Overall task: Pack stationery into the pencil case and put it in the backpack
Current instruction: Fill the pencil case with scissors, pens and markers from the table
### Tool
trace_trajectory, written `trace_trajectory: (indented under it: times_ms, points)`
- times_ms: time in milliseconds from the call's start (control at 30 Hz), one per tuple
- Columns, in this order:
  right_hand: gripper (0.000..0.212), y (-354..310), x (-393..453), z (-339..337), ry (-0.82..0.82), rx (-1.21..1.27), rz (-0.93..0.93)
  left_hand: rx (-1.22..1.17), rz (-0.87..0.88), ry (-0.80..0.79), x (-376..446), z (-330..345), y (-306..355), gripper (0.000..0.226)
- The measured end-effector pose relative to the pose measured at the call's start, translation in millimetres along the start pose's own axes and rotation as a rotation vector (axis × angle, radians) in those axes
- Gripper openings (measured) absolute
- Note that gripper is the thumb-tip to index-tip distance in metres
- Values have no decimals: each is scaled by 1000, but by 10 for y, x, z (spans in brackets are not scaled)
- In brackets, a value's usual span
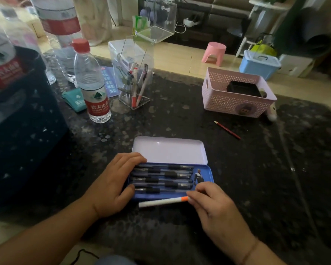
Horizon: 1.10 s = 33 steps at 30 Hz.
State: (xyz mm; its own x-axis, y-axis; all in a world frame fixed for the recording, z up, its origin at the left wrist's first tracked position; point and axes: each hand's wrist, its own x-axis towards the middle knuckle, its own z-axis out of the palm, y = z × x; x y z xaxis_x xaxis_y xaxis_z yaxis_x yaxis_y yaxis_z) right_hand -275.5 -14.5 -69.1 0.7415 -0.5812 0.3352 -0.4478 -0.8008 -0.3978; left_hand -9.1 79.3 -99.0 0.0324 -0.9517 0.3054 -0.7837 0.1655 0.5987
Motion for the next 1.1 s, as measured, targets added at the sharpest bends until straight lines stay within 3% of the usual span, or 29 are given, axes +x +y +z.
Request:
trace_trajectory:
  times_ms: [100, 233, 500, 733, 833, 900, 967, 1033, 1100]
  points:
    - [21, 10, 44, 12, 51, 41, 20, -6, 3, -2, 6, 1, -5, 62]
    - [19, 64, 56, 21, 15, -26, -14, 3, 6, -3, 1, 8, -16, 58]
    - [21, 72, -5, 112, -13, 72, -6, 30, -8, -5, 7, 10, -4, 56]
    - [32, 44, -69, 105, -116, -42, -126, 59, 0, -11, 16, 15, 0, 63]
    - [26, 229, 106, -34, 22, -38, -217, 52, -1, -11, 15, 30, -9, 64]
    - [20, 571, 436, -192, 202, -71, -105, 49, 1, -7, 13, 33, -9, 64]
    - [27, 1029, 870, -305, 265, -142, 218, 58, -3, -2, 3, 34, -17, 62]
    - [44, 1479, 1180, -270, 74, -282, 540, 61, -12, -2, -4, 22, -19, 61]
    - [47, 1771, 1320, -190, -58, -359, 688, 64, -17, -7, -1, 18, -3, 62]
